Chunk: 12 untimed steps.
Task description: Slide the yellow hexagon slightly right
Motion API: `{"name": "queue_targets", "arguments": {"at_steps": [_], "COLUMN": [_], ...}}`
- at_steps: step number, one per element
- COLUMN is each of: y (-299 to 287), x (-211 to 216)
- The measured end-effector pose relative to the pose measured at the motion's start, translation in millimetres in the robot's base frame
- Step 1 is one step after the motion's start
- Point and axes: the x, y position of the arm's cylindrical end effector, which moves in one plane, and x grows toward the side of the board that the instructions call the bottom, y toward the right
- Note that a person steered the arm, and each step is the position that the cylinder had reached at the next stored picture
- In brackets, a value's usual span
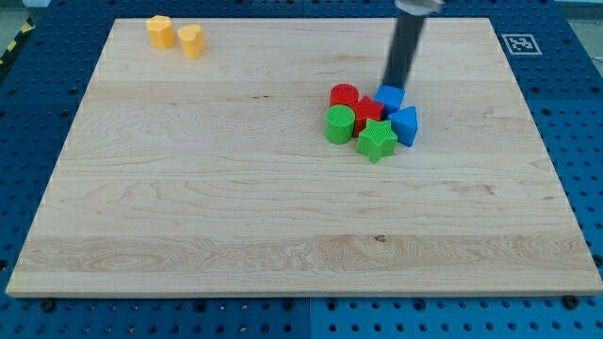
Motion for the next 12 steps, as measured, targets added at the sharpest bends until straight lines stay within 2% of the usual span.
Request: {"name": "queue_targets", "arguments": {"at_steps": [3,4,5,7,12], "y": [-149,-163,-206,-215,-302], "x": [-109,-109,-117,-132,-145]}}
